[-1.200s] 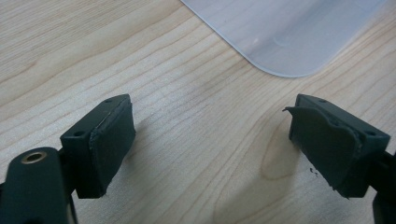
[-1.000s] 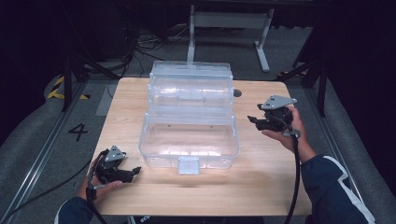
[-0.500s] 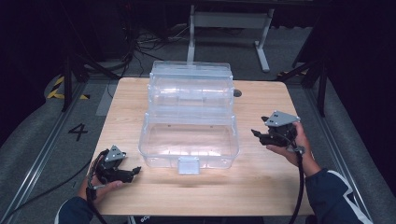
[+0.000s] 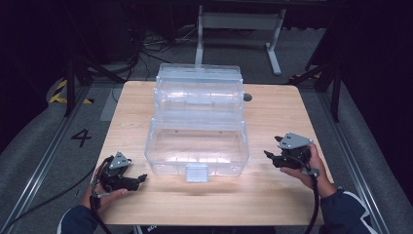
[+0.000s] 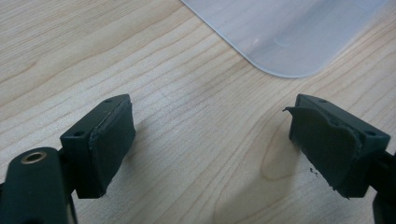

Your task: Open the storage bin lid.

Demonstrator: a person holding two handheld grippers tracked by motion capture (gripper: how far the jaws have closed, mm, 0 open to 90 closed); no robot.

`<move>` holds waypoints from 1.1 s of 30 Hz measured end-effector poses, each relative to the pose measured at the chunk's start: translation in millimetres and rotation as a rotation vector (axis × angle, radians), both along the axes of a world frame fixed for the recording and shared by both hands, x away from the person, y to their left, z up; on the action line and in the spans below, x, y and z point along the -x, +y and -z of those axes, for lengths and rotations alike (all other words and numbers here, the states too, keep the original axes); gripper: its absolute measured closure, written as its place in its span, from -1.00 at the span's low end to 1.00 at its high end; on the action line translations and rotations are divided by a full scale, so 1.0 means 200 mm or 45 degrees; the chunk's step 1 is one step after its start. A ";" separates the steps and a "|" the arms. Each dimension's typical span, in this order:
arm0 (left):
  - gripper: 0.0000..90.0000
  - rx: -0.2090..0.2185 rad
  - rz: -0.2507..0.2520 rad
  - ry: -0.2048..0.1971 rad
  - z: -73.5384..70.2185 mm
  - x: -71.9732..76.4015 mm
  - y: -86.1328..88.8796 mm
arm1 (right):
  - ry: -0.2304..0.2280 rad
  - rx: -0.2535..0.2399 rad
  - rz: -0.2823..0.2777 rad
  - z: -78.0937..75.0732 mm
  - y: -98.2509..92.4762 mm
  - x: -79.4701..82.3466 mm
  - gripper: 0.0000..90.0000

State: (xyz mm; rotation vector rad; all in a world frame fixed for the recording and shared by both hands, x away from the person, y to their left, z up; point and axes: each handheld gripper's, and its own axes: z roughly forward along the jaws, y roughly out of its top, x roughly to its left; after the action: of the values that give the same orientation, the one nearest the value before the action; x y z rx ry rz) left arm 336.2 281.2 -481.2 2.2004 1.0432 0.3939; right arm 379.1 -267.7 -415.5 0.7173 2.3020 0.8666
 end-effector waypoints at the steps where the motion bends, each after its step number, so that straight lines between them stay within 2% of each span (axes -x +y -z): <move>1: -0.67 -0.003 0.001 0.004 0.00 0.00 0.00 | 0.008 -0.004 0.004 0.01 -0.01 0.01 -0.22; 9: -0.67 -0.001 0.001 0.004 0.00 0.00 0.00 | 0.041 0.002 0.061 0.12 -0.04 0.05 -0.35; 10: -0.67 -0.001 0.001 0.004 0.00 0.00 0.00 | 0.068 -0.040 0.104 0.17 -0.07 0.07 -0.39; 12: -0.67 0.002 -0.001 0.005 0.00 0.00 0.00 | 0.086 -0.067 0.140 0.20 -0.10 0.08 -0.42; 13: -0.67 -0.017 0.009 -0.016 0.00 -0.01 0.00 | 0.095 -0.080 0.154 0.21 -0.11 0.09 -0.44; 14: -0.68 -0.017 0.009 -0.016 0.00 -0.01 0.00 | 0.095 -0.080 0.154 0.21 -0.11 0.09 -0.44; 15: -0.68 -0.008 0.004 -0.016 0.00 -0.01 0.00 | 0.123 -0.128 0.190 0.24 -0.15 0.10 -0.46; 18: -0.67 -0.003 0.004 -0.009 0.00 -0.01 0.00 | 0.199 -0.212 0.252 0.28 -0.20 0.11 -0.49; 20: -0.68 -0.002 0.000 -0.018 0.00 -0.01 -0.01 | 0.208 -0.218 0.301 0.31 -0.22 0.11 -0.49; 22: -0.68 -0.004 -0.001 -0.014 0.00 -0.01 -0.01 | 0.223 -0.219 0.310 0.33 -0.24 0.11 -0.52; 24: -0.68 -0.002 0.004 -0.014 0.00 -0.02 -0.01 | 0.248 -0.286 0.325 0.35 -0.26 0.11 -0.52; 26: -0.68 0.006 -0.003 -0.004 0.00 -0.02 -0.01 | 0.256 -0.302 0.329 0.35 -0.26 0.11 -0.54; 33: -0.68 0.007 -0.007 -0.010 0.00 -0.02 -0.01 | 0.275 -0.313 0.324 0.35 -0.27 0.10 -0.55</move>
State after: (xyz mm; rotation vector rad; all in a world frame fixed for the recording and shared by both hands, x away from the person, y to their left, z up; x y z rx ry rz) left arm 339.3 279.0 -481.9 2.1899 1.0449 0.4008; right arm 358.5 -321.8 -486.3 1.2356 2.2410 1.0020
